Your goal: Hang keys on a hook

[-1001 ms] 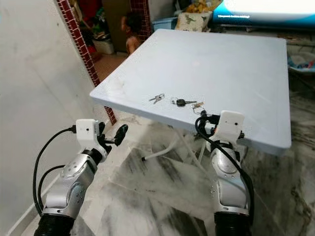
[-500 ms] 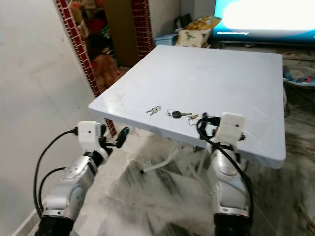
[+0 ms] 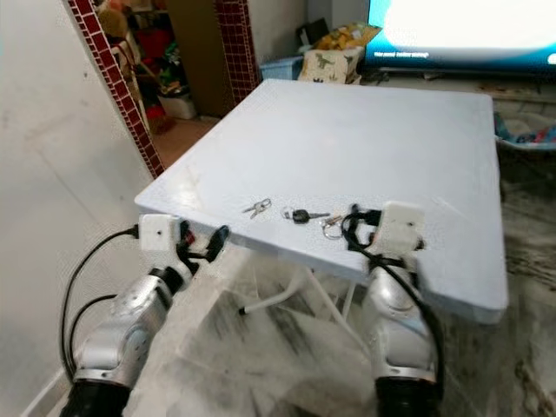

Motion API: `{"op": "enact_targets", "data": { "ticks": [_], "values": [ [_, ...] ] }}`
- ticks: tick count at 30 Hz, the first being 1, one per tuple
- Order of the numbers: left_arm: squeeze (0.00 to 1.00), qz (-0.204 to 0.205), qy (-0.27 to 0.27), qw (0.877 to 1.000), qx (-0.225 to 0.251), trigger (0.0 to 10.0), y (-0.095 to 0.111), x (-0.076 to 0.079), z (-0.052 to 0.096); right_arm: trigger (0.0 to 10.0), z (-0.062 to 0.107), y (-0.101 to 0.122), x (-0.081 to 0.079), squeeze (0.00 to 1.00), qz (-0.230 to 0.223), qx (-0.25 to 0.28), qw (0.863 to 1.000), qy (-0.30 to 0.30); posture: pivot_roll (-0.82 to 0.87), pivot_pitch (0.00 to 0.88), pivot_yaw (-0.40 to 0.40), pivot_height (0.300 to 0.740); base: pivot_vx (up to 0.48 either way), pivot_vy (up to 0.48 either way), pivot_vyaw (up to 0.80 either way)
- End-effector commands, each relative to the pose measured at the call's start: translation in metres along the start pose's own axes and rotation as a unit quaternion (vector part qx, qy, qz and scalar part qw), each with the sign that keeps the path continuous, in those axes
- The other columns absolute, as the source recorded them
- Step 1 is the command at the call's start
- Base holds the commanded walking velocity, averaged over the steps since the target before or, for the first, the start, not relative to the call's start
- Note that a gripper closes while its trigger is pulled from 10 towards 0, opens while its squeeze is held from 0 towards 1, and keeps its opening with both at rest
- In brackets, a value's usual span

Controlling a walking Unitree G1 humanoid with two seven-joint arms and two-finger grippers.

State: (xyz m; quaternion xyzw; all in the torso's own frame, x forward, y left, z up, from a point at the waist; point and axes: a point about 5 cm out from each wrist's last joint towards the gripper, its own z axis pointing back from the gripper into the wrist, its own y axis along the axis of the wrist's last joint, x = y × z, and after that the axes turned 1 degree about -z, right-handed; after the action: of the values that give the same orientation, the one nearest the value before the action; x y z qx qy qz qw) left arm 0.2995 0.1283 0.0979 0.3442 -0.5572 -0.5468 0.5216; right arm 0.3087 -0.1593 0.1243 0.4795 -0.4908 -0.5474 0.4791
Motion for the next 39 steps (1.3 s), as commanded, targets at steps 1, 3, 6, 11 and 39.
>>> {"op": "enact_targets", "data": {
  "ticks": [1,3,6,11,39],
  "values": [
    [0.00,-0.006,-0.005,1.000,-0.005,10.0,-0.002,0.002,0.001,10.0,0.000,-0.004,0.002,0.00,0.002,-0.012,1.000,0.002,-0.07,0.000,0.116,0.740,0.000,0.000,0.00],
    [0.00,-0.006,-0.006,1.000,-0.006,10.0,-0.003,0.001,0.002,10.0,0.000,-0.006,0.001,0.00,0.003,-0.017,1.000,0.004,-0.07,0.000,0.116,0.740,0.000,0.000,0.00],
    [0.00,-0.006,-0.013,1.000,-0.019,10.0,-0.009,0.000,0.004,10.0,0.000,-0.008,0.000,0.00,0.005,-0.022,1.000,0.001,-0.06,0.000,0.116,0.740,0.000,0.000,0.00],
    [0.00,0.005,-0.071,0.996,-0.051,10.0,-0.020,0.009,0.011,10.0,-0.001,-0.014,-0.006,0.00,0.004,-0.037,0.999,0.010,-0.05,0.000,0.119,0.740,0.000,0.000,0.00],
    [0.00,0.033,-0.141,0.986,-0.086,10.0,-0.020,0.021,0.010,10.0,-0.006,-0.020,0.003,0.00,0.016,-0.066,0.997,-0.033,-0.06,0.000,0.124,0.740,0.000,0.000,-0.38]
  ]
}}
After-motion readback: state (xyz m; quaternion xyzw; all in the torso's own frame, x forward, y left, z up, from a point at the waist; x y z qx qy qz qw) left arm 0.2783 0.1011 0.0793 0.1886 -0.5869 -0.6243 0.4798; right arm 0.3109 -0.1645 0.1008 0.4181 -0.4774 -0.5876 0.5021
